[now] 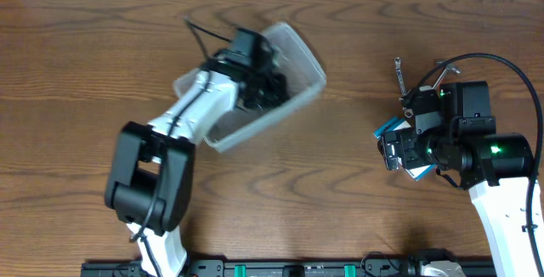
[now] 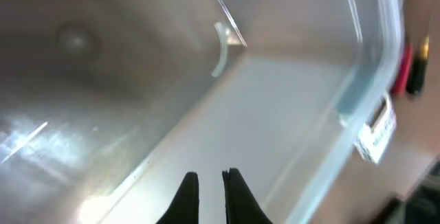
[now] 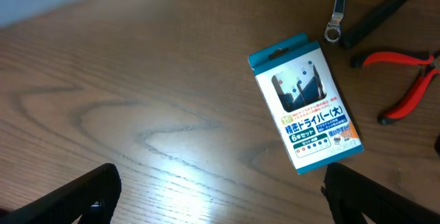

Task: Pack container

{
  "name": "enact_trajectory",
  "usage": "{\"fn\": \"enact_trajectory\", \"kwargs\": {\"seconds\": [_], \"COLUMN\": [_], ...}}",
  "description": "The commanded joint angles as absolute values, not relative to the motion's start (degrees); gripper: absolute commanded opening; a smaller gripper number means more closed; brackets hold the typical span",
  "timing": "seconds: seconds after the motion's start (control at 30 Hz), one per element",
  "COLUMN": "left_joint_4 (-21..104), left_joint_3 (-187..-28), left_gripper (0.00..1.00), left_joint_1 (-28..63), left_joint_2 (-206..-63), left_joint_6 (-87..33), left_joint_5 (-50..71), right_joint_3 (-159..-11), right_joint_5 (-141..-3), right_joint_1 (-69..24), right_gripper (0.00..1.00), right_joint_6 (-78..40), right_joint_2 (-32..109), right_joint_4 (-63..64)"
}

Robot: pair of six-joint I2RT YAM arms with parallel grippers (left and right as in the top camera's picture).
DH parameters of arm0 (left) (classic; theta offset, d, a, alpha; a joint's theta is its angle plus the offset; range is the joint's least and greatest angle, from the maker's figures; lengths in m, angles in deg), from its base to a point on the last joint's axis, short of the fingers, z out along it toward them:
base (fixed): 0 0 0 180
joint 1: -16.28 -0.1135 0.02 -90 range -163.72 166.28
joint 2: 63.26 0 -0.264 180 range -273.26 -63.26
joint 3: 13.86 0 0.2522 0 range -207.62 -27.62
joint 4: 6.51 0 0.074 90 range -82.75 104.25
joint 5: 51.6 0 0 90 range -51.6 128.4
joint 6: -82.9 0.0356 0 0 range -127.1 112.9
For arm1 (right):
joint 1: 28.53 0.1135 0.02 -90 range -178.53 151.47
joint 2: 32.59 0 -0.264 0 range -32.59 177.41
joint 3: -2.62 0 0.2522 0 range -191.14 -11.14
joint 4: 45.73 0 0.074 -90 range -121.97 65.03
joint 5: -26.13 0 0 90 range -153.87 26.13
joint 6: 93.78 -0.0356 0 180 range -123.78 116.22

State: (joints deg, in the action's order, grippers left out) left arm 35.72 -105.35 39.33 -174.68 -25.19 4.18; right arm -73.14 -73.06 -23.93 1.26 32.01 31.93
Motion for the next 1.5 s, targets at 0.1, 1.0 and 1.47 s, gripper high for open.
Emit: {"fn": "enact_trajectory", "kwargs": {"seconds": [0.1,1.0,1.47], "left_joint_4": [40.0,66.3,65.0], "left_joint_3": [-106.1,-108.3,-108.3], "left_gripper": [0.06,0.06,0.06], "left_joint_1": [45.8,17.2,16.7], "left_joint_2": [-174.2,-155.6,-169.8], "left_joint_6": [-23.0,-41.5,-40.6], "left_joint_5": [1.4,34.7,26.5], "right_joint_3": [-74.1,-74.1,-74.1], "right_joint_5": [-73.3,-73.3,-73.3], "right_joint_1": [-23.4,-23.4,-23.4], "right_gripper": [0.98,0.97,0.97], "right_joint_6": [1.5,1.5,1.4], "right_joint_2": [31.4,31.4,31.4], "right_joint_4": [31.4,31.3,31.6]}}
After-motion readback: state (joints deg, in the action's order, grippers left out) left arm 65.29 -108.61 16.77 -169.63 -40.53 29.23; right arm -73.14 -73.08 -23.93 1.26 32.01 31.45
